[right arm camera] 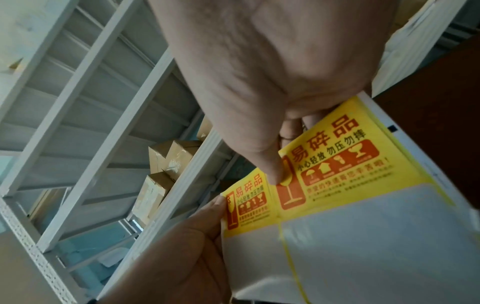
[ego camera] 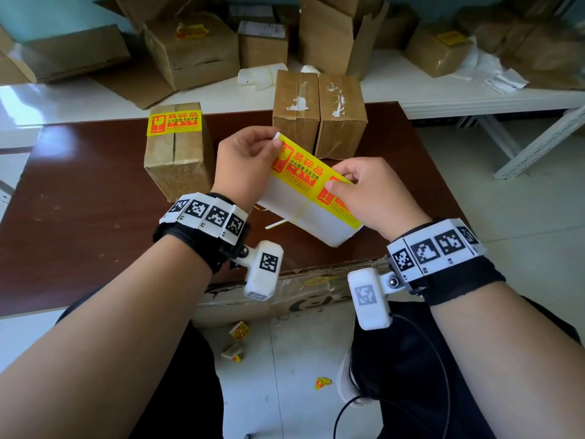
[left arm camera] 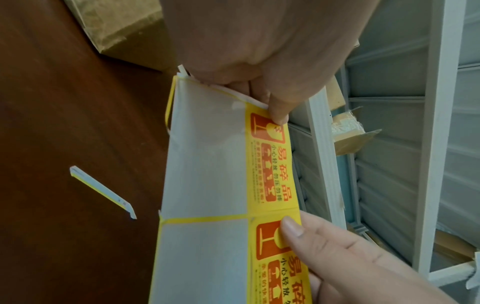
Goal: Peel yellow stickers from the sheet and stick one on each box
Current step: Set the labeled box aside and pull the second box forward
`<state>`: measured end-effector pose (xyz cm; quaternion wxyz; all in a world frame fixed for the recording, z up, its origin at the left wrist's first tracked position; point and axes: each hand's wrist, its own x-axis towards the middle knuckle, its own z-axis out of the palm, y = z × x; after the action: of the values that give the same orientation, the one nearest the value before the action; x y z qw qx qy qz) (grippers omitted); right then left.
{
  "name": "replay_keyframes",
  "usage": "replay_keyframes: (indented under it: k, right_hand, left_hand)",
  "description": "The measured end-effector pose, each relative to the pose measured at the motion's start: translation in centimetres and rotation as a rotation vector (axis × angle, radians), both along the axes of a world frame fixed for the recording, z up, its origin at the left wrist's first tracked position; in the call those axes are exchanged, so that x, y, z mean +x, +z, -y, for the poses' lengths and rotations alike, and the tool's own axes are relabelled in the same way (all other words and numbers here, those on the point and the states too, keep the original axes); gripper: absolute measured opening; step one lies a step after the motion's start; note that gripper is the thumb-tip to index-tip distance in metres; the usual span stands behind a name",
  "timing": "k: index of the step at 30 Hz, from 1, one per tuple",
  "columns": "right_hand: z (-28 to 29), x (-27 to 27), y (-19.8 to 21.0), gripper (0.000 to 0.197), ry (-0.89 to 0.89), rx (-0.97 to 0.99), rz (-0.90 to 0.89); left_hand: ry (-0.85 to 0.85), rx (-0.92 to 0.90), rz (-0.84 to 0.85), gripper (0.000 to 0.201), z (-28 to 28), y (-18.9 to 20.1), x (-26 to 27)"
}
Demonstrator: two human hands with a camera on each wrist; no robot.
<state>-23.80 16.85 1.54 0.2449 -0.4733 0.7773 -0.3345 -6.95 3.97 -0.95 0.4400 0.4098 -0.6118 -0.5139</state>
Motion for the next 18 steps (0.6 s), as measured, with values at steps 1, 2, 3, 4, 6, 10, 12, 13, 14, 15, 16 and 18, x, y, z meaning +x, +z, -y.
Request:
replay_keyframes:
  k: [1, 2, 3, 4, 6, 10, 12, 13, 14, 15, 16, 18]
  right_hand:
    - [0.0, 0.0, -0.1, 0.013, 0.002, -0.001, 0.016]
    - [0.1, 0.0, -0.3, 0.014, 0.004, -0.004, 0.034]
    - [0.2, -0.1, -0.5, 0.015, 0.008, -0.01, 0.052]
    - [0.4, -0.2, -0.7, 0.016, 0.01, -0.018, 0.066]
    - [0.7, -0.3, -0.9, 0.017, 0.002, -0.037, 0.104]
    - [1.1, -0.4, -1.0, 0.018, -0.031, -0.058, 0.171]
    - [1.2, -0.2, -1.1, 0.017, -0.043, -0.072, 0.193]
    - [1.3, -0.2, -1.1, 0.017, -0.046, -0.077, 0.2]
    - [1.3, -0.1, -1.1, 0.017, -0.048, -0.08, 0.207]
    - [1.3, 0.0, -1.2, 0.017, -0.051, -0.086, 0.215]
    - [1.4, 0.0, -1.2, 0.017, -0.054, -0.094, 0.223]
    - [1.4, 0.0, -1.3, 0.017, -0.063, -0.11, 0.226]
  left_hand:
    - [0.003, -0.003, -0.009, 0.017, 0.1, 0.0, 0.0]
    - [0.01, -0.007, -0.015, 0.016, 0.1, 0.0, 0.0]
    - [0.019, -0.013, -0.017, 0.016, 0.2, 0.0, 0.0]
    - [0.03, -0.021, -0.019, 0.017, 0.3, 0.0, 0.0]
    - [0.047, -0.047, -0.023, 0.023, 0.5, 0.0, 0.2]
    - [0.057, -0.093, -0.014, 0.029, 0.4, 0.0, 0.6]
    - [0.064, -0.122, 0.027, 0.025, 0.2, 0.0, 0.6]
    - [0.063, -0.138, 0.053, 0.023, 0.1, 0.0, 0.7]
    - [0.059, -0.155, 0.077, 0.021, 0.0, 0.0, 0.7]
    - [0.053, -0.175, 0.103, 0.021, -0.2, 0.0, 0.7]
    - [0.05, -0.201, 0.13, 0.023, -0.3, -0.1, 0.8]
    - [0.041, -0.276, 0.177, 0.025, -0.6, -0.2, 0.8]
